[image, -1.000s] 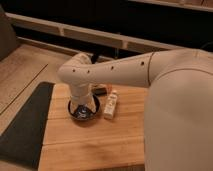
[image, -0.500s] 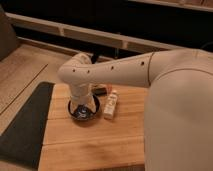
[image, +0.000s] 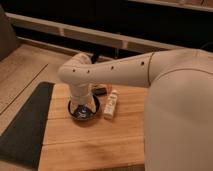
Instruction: Place the white sponge in the ceramic bowl
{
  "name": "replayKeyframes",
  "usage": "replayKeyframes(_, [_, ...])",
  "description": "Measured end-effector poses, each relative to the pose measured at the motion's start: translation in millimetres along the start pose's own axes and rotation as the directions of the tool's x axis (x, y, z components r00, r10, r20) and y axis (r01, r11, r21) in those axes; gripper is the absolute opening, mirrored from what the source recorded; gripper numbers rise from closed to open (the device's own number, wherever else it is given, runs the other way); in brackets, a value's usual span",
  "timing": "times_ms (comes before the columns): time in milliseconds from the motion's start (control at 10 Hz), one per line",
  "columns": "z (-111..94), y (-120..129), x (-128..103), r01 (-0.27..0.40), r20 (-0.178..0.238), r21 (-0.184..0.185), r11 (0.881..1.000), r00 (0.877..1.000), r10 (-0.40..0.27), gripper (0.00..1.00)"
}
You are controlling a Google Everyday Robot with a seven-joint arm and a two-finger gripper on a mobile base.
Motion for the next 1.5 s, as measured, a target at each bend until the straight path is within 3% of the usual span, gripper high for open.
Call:
replayKeyframes(600, [0,0,0,0.0,-0.001,0.0,1.0,1.0,0.0,0.65])
replayKeyframes(800, [-1,-2,-6,0.005,0.017,0.001,1.0,1.0,-0.005,0.65])
replayKeyframes(900, [-4,-11,-25,0.018,0.064,-0.008,1.0,0.998,-0.018,0.65])
replayKeyframes(1000, [-13,-22,-53,0.051,0.139,-0.034,0.998,0.989,-0.046,0.65])
replayKeyframes(1200, [-40,-40,-97,0.124,0.274,-0.065,0.99,0.956,-0.102,0.65])
replayKeyframes(1300, [-58,-55,-121,0.164,0.351,-0.064,0.984,0.927,-0.131,0.65])
replayKeyframes(1400, [-66,-59,-130,0.184,0.383,-0.065,0.981,0.912,-0.146,0.65])
replayKeyframes(1500, [-69,-60,-134,0.194,0.395,-0.063,0.979,0.906,-0.154,0.65])
